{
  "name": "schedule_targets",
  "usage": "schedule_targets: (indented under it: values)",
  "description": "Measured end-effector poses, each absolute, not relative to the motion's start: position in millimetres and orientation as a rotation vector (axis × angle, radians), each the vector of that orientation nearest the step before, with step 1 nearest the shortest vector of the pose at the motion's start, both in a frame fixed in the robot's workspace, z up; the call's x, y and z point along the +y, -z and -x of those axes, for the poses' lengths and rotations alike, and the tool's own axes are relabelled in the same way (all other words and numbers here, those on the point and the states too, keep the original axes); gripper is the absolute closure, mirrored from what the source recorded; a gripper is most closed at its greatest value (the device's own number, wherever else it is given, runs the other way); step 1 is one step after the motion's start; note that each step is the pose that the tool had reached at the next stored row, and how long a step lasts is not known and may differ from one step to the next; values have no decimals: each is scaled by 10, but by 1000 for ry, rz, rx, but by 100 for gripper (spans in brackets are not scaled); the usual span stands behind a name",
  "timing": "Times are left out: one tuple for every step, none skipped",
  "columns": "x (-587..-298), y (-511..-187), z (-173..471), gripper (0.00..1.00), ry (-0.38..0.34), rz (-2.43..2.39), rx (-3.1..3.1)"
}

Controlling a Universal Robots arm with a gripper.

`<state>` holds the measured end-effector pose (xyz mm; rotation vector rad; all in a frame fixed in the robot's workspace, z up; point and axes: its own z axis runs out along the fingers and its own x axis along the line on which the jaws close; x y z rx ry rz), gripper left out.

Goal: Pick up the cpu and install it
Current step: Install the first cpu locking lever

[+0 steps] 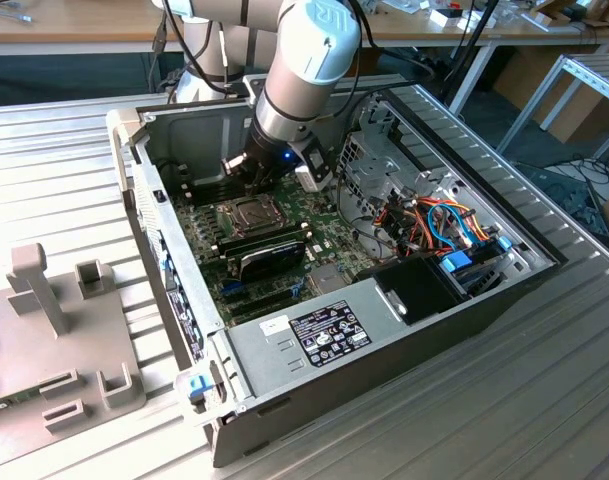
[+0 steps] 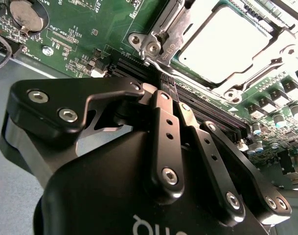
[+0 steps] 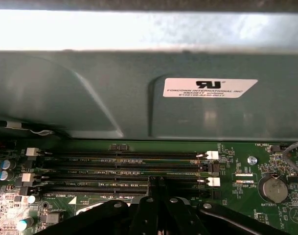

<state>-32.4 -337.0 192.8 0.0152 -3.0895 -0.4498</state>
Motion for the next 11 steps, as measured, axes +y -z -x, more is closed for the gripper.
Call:
schedule_targets:
  values:
    - [-3370,-1928,325,89,450,-15,-3090]
    - [-3371,-1929,325,89,450,-15,-3089]
    - [-3369,-1929,324,89,450,-15,-3089]
    - [-3369,-1931,324,89,450,-15,-3089]
    - [-3367,-1935,324,89,450,-15,-3090]
    - [-3362,-1949,323,89,451,-15,-3090]
    - [-3355,-1962,322,89,453,-16,-3090]
    - [-3354,-1980,322,89,451,-15,-3090]
    - [-3354,-1993,324,89,451,-15,-3090]
    - [-3353,-1996,323,89,451,-15,-3090]
    - [-3353,-1997,324,89,451,-15,-3090]
